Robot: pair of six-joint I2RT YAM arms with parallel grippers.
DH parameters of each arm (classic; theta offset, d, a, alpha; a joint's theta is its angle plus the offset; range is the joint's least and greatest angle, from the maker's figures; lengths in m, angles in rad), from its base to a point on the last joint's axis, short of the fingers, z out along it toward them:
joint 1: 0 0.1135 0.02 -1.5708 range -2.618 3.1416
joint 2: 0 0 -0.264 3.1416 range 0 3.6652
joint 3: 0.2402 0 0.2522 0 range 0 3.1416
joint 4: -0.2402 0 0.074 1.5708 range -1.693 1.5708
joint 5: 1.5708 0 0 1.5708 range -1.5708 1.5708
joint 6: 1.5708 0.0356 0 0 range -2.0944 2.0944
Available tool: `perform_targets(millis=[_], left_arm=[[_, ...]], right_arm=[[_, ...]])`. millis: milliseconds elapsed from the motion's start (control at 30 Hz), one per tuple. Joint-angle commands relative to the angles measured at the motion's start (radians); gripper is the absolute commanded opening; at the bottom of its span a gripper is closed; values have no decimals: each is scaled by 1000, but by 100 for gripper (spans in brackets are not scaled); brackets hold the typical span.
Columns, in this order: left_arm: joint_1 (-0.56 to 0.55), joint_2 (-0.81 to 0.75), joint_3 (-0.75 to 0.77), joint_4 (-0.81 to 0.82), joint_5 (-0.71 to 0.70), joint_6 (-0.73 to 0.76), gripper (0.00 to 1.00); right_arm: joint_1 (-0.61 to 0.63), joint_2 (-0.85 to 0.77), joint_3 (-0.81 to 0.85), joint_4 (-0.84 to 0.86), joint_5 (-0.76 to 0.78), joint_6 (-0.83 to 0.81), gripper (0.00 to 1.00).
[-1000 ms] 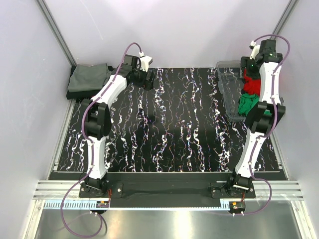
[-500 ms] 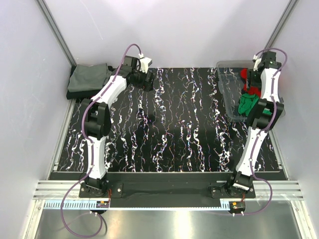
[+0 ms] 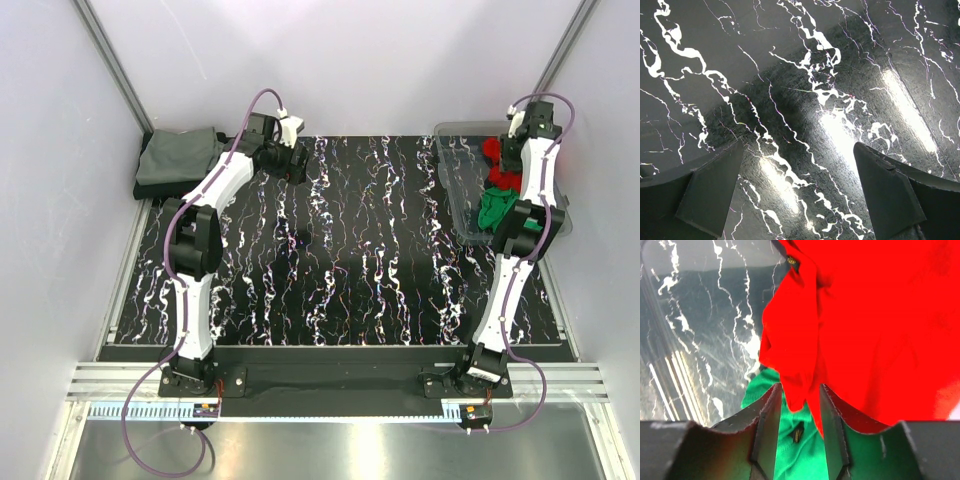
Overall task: Fold and stack the t-shirts
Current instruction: Grab the tshirt from the pile
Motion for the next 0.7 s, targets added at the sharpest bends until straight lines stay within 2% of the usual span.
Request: perform_targets(millis=[0,267,333,367,400,433,467,500,667], left_arm=[[-1,-28,-4,28,-3,8,99],[-1,-27,-14,30,-1,10,99],[-1,-28,-14,28,-4,11,99],[-1,-28,-14,28,-7,13,99],[-2,-28,-14,28,-7,14,99],[-2,-27,-16,28,-9,16,99],[-2,-27,-16,28,-14,16,99],[-4,-27,-16,28,-17,16,99],[-1,-31,4,30,-92,13,99]], right_arm=[[5,46,57,35,6,-11,44],[5,97,91,94,-7,-5,48],[5,100,91,113,-14,-1,42],[5,101,96,117,-14,1,36],[5,106,102,122,-14,2,27],[5,106,107,122,-39,4,13],[5,104,113,124,-42,7,4],[5,98,116,127,-46,10,0],[18,-22,130,127,-100,-13,0]])
